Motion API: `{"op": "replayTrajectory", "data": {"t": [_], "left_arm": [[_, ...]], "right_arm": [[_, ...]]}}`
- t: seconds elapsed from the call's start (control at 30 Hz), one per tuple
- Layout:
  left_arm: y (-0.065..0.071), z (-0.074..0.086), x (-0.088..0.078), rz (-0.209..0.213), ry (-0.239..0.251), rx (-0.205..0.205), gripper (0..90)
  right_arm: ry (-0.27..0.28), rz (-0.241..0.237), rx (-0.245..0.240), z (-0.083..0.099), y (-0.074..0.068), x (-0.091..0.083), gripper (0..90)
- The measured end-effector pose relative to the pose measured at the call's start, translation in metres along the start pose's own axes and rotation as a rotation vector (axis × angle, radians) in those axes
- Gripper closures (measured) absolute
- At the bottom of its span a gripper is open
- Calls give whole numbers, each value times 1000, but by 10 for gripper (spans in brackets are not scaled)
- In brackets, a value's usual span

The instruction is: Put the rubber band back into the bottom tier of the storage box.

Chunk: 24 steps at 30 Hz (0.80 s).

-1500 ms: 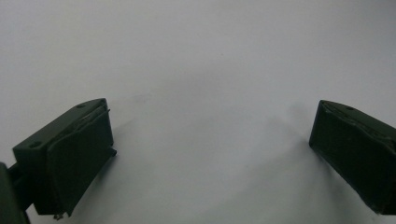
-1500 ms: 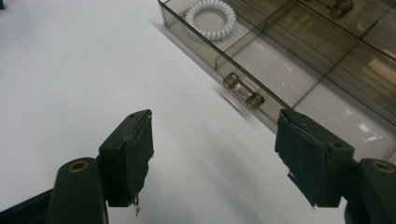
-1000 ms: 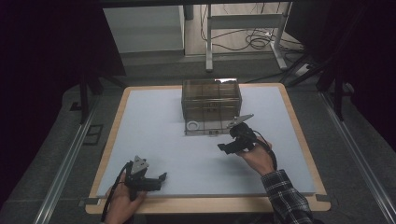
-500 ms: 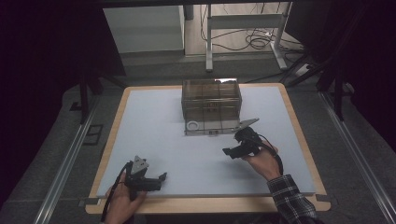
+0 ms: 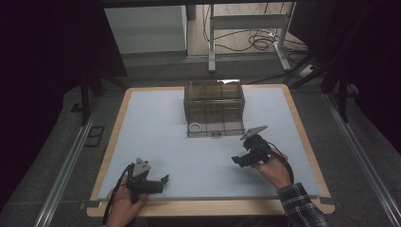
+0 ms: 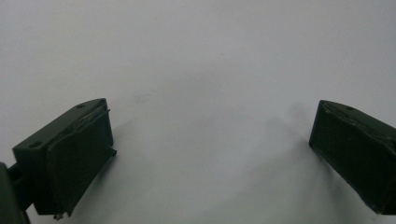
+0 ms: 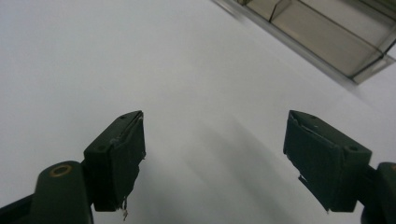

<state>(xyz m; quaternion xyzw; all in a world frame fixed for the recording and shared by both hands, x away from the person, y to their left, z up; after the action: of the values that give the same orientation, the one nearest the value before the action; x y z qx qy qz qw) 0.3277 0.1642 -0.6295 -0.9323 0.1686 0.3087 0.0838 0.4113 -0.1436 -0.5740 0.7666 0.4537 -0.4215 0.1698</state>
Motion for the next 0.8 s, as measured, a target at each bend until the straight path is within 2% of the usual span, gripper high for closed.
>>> {"op": "replayTrajectory", "data": {"t": [0.8], "left_arm": [[0,0,0,-1,0,-1,0]], "right_arm": [[-38,-7,42,40,-1,-17,140]]}}
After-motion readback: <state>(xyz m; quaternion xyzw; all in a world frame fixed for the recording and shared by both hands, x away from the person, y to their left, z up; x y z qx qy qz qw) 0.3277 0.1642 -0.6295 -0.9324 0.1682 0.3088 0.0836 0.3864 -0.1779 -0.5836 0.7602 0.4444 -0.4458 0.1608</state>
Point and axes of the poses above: each handheld gripper's, and its own axes: x roughly forward along the jaws, z roughly out of its underside, y roughly to its right, the point moved 10 cm from there along x, roughly forward along the jaws, and after that the axes turned 10 degrees about -z, right-handed, at the moved point
